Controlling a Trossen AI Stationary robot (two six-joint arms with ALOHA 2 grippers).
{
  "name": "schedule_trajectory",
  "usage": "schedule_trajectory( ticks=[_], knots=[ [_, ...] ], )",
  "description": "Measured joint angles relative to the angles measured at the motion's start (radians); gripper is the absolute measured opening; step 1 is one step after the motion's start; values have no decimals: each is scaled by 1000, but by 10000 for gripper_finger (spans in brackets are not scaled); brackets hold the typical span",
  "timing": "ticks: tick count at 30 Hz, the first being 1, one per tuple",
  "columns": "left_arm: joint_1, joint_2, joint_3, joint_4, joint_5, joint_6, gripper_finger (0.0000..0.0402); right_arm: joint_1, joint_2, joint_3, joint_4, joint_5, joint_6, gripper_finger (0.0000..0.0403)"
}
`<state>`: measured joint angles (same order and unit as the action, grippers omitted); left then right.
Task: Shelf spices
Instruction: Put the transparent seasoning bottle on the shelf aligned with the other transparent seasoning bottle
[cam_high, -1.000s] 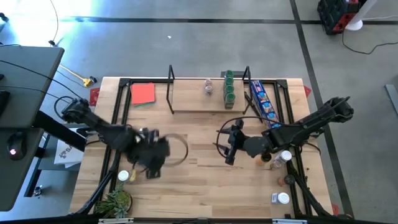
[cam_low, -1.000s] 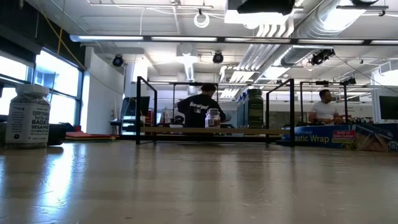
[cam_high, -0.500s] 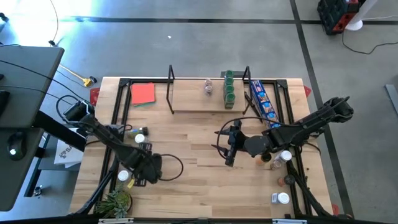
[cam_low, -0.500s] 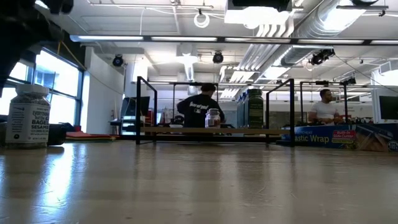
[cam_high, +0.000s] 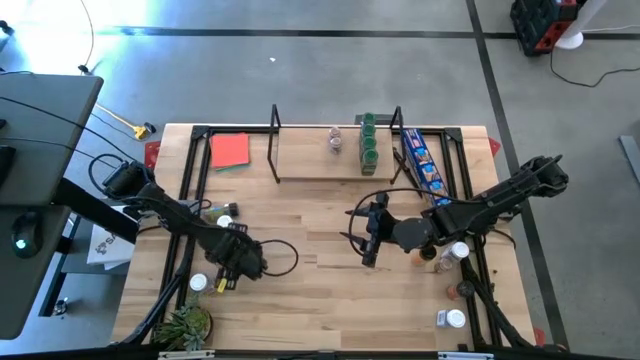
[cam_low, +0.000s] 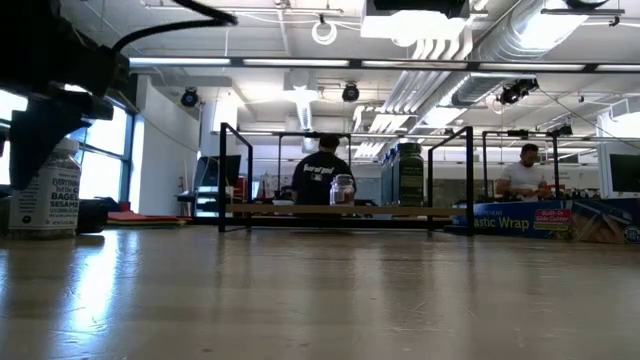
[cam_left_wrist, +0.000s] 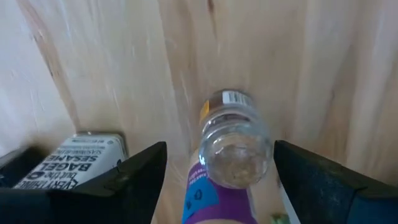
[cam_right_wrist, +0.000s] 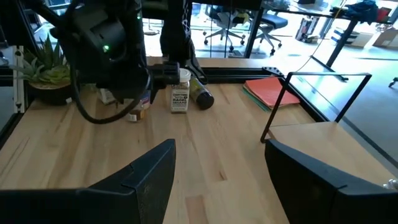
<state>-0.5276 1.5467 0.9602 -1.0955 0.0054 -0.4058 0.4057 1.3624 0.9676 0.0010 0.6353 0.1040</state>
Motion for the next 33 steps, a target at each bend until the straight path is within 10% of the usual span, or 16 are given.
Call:
schedule_trajectory(
  ticks=[21, 33],
  knots=[
    [46, -1, -35, 208, 58, -11, 157, 4, 0, 0, -1, 0, -8, 243],
    [291, 200, 203, 468, -42, 243, 114, 67, -60, 0, -51, 114, 5, 243]
  ],
)
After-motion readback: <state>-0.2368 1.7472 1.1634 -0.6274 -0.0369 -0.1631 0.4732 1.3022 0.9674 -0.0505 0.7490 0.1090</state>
